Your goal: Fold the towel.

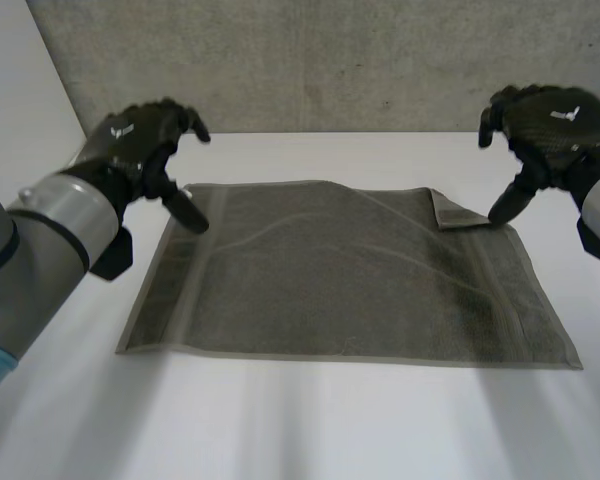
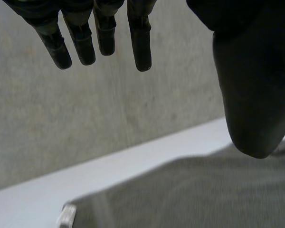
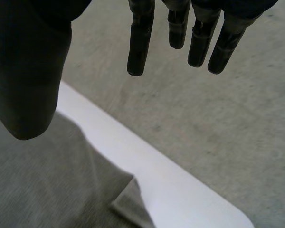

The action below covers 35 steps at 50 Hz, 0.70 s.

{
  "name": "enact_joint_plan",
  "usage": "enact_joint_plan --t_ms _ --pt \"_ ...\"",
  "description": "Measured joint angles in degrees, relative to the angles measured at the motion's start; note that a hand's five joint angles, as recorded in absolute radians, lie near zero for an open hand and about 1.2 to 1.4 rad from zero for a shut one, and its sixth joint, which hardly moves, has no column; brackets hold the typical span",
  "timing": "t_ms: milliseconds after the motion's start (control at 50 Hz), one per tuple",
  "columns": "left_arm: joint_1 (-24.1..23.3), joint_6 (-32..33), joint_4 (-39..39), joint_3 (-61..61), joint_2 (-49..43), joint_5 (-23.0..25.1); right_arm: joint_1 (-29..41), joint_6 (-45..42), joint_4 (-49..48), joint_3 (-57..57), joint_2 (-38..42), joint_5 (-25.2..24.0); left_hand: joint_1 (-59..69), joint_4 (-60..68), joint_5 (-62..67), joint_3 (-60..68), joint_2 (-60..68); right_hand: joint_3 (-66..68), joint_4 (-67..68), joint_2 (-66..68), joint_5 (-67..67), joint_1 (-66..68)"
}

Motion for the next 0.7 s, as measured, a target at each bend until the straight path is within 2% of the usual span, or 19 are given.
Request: enact_joint_plan --t_ms 220,340,460,600,700 --pt "7.1 8.3 4.6 -12.9 -0.2 0.6 -8.5 -9.4 -0.5 11.8 0.5 -8.2 0.0 0.0 0.0 0.0 0.0 0.0 0.0 0.0 0.0 0.0" --pt "10.5 12.1 9.8 -19.9 -0.8 4.5 -16.3 -17.2 -0.7 18.8 0.8 -14.0 -0.1 0.0 0.0 0.0 0.0 0.0 0.0 0.0 0.0 0.0" --pt "12.0 17.1 11.7 -23.2 -2.9 8.1 -22.7 -22.7 -0.7 22.4 2.5 -17.5 -0.1 0.0 0.0 0.0 0.0 0.0 0.0 0.0 0.0 0.0" --pt "12.7 22.6 13.5 -24.5 -6.3 9.0 -27.3 -27.6 -2.0 24.4 6.8 -21.9 -0.1 0.0 0.0 0.0 0.0 0.0 0.0 0.0 0.0 0.0" --pt "12.7 23.8 15.8 -24.8 -7.9 8.9 -28.8 -28.8 -5.5 25.6 9.8 -24.1 -0.1 0.0 0.0 0.0 0.0 0.0 0.0 0.0 0.0 0.0"
